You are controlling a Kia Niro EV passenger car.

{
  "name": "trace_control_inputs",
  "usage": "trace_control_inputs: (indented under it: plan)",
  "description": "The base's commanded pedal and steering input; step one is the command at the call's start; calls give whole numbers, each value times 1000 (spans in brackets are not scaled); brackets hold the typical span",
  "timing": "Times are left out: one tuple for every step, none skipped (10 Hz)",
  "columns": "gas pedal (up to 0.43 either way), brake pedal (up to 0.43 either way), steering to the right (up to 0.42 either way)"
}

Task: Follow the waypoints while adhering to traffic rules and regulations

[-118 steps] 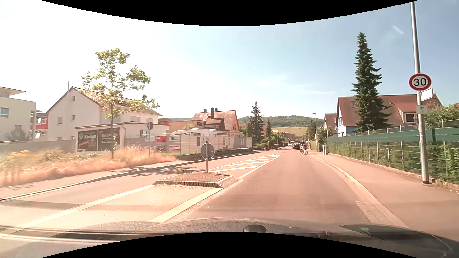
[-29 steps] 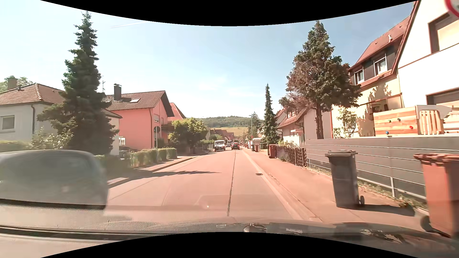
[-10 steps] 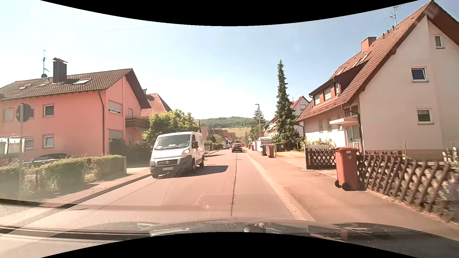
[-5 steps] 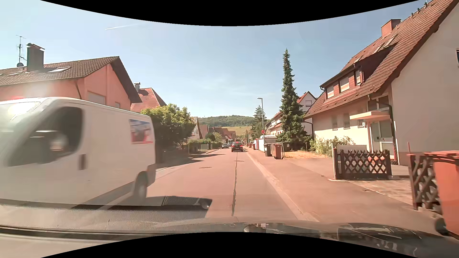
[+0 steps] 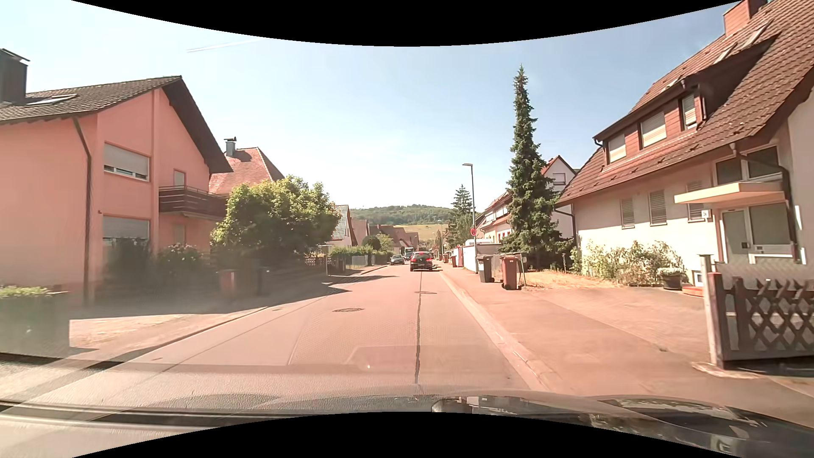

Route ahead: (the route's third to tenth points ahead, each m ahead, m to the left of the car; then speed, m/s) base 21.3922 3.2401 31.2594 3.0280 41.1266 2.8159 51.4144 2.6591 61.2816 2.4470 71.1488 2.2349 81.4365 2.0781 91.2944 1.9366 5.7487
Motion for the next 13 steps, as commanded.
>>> trace_control_inputs:
  plan:
    - [28, 0, -5]
    - [28, 0, -5]
    - [28, 0, -1]
    - [28, 0, 2]
    - [28, 0, 3]
    - [0, 0, 3]
    - [0, 0, 3]
    - [0, 0, 3]
    - [0, 0, 3]
    - [0, 0, 3]
    - [0, 0, 3]
    - [0, 0, 3]
    - [0, 0, 3]
